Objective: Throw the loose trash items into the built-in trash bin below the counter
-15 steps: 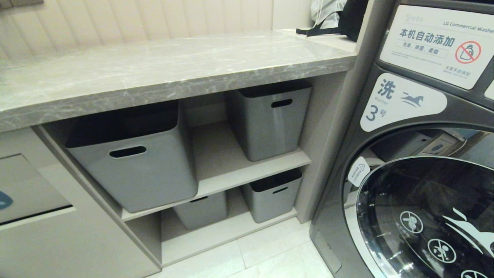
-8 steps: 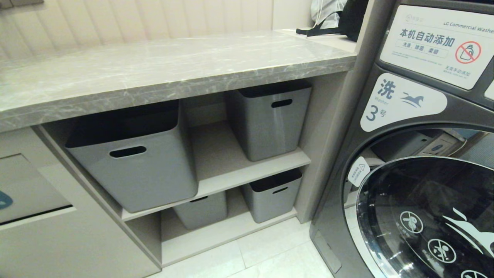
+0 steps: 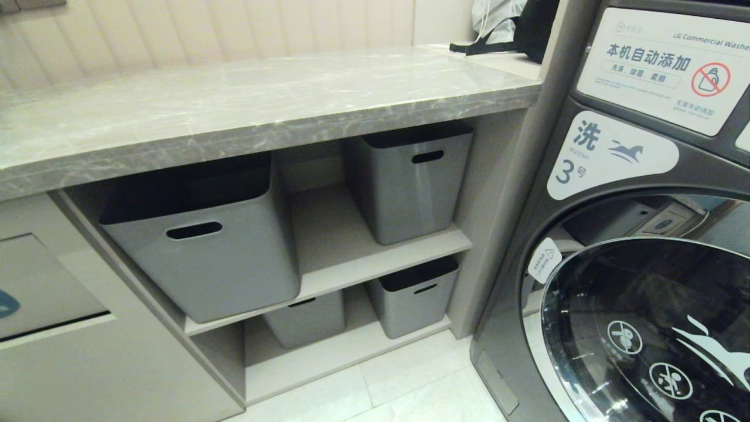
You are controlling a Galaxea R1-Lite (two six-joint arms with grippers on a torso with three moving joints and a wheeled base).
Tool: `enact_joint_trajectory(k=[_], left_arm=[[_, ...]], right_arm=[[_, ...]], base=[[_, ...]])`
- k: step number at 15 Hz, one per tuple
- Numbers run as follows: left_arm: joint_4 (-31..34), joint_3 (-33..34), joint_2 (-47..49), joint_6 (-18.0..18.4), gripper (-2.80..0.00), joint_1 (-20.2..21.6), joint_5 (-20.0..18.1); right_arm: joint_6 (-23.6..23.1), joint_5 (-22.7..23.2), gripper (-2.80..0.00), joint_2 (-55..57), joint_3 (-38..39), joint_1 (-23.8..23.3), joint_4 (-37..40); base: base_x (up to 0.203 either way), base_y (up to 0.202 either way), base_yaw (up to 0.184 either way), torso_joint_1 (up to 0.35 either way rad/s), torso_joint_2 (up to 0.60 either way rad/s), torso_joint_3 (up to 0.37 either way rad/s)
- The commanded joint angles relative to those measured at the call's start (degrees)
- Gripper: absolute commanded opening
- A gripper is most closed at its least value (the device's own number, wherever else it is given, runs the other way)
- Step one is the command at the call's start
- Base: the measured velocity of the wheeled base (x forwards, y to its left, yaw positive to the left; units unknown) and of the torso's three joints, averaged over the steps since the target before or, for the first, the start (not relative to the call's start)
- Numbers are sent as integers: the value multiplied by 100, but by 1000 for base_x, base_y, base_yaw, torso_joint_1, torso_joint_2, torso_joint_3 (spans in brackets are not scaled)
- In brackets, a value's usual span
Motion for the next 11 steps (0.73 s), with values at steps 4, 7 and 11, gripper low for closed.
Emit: enact_joint_trajectory(k=[4,7,11], left_arm=[[0,0,9,0,-280,2,0],[0,0,9,-8,-280,2,0],[0,0,9,-9,-280,2,0]], right_arm=[[28,-11,-280,2,0,1,2],[30,-11,-280,2,0,1,2],[26,-11,-280,2,0,1,1]], base=[[0,0,0,0,0,0],[0,0,0,0,0,0],[0,0,0,0,0,0]])
